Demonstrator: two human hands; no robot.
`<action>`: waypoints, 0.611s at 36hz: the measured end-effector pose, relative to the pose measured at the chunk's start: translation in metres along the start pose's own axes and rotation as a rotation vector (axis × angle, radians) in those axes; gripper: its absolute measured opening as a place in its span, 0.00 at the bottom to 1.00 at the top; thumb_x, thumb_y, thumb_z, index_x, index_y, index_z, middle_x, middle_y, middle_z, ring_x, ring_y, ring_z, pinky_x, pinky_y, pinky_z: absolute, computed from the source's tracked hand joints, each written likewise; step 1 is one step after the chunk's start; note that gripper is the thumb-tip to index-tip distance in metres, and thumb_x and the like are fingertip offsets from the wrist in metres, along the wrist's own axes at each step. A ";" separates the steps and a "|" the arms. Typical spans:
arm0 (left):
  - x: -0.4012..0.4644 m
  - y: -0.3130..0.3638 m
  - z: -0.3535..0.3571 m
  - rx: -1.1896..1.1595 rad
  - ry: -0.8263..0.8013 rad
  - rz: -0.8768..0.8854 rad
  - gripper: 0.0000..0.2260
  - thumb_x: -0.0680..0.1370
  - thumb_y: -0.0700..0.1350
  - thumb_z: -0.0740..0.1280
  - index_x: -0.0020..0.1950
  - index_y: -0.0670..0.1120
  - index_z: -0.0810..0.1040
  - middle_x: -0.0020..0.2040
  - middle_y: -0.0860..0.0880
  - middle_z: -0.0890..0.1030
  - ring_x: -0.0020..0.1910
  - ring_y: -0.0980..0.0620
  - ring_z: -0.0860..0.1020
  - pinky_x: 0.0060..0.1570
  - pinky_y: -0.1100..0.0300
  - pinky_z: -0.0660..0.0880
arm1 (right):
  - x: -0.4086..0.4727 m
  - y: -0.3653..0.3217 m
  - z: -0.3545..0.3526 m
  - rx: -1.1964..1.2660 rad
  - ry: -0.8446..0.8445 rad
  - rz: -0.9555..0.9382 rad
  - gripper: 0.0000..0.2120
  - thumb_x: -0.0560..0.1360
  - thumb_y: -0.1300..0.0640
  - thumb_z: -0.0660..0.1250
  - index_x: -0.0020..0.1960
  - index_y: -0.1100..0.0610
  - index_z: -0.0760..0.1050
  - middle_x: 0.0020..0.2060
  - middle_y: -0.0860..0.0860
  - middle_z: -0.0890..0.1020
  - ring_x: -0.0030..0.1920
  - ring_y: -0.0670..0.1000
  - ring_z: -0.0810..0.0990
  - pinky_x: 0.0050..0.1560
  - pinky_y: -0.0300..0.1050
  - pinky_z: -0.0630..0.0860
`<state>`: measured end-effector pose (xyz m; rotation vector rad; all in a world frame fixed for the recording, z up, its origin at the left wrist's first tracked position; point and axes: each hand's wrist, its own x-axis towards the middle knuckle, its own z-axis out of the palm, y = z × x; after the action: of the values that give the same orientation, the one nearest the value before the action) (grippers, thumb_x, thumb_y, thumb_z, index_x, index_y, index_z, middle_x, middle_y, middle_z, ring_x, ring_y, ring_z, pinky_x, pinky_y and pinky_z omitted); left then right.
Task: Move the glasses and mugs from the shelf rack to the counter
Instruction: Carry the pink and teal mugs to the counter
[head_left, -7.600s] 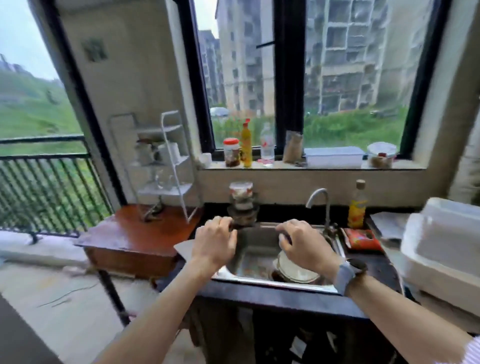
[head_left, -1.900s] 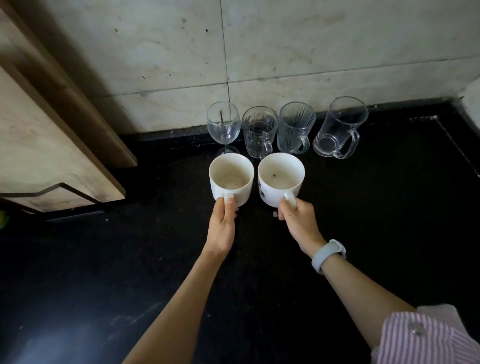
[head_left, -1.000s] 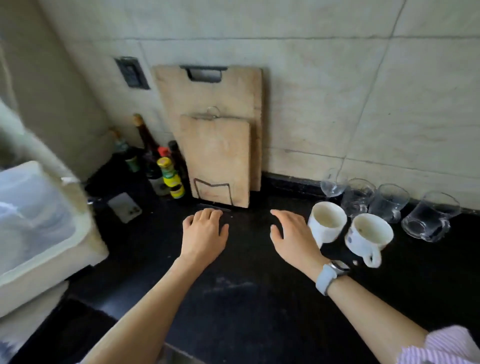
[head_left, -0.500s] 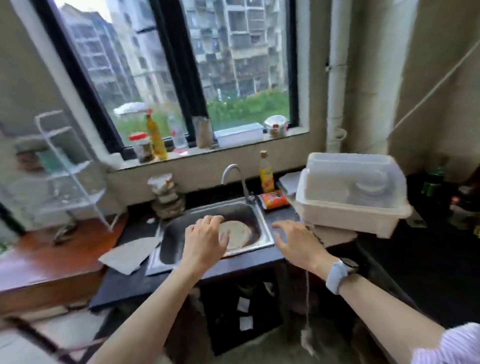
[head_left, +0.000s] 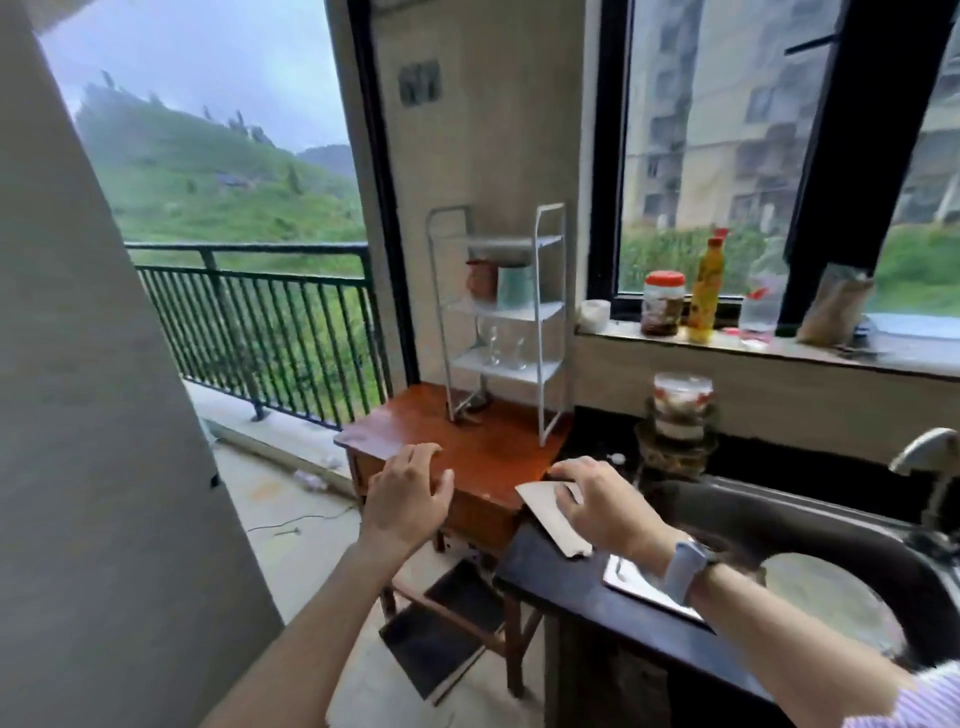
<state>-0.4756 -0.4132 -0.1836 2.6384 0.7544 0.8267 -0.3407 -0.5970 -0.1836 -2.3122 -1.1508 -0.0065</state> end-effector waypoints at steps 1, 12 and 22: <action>0.015 -0.010 0.001 -0.001 0.009 -0.010 0.15 0.76 0.48 0.63 0.61 0.45 0.74 0.59 0.44 0.78 0.58 0.42 0.76 0.55 0.48 0.72 | 0.020 -0.003 0.007 0.002 -0.002 -0.016 0.15 0.76 0.54 0.58 0.61 0.55 0.74 0.59 0.55 0.78 0.61 0.57 0.74 0.62 0.54 0.71; 0.230 -0.079 0.006 -0.006 0.019 0.009 0.16 0.78 0.48 0.59 0.64 0.43 0.71 0.63 0.43 0.75 0.61 0.45 0.73 0.60 0.51 0.71 | 0.260 -0.018 0.032 0.014 0.051 -0.053 0.14 0.76 0.55 0.56 0.57 0.58 0.75 0.54 0.57 0.80 0.56 0.56 0.76 0.58 0.50 0.73; 0.365 -0.124 0.054 -0.102 -0.024 0.060 0.15 0.77 0.45 0.61 0.63 0.42 0.72 0.62 0.42 0.75 0.60 0.42 0.74 0.59 0.48 0.72 | 0.396 -0.006 0.054 -0.035 0.044 -0.002 0.14 0.76 0.55 0.56 0.59 0.56 0.74 0.58 0.56 0.78 0.59 0.56 0.74 0.62 0.53 0.71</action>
<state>-0.2369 -0.1142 -0.1121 2.5863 0.6129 0.8245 -0.1070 -0.2767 -0.1311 -2.3298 -1.1399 -0.0785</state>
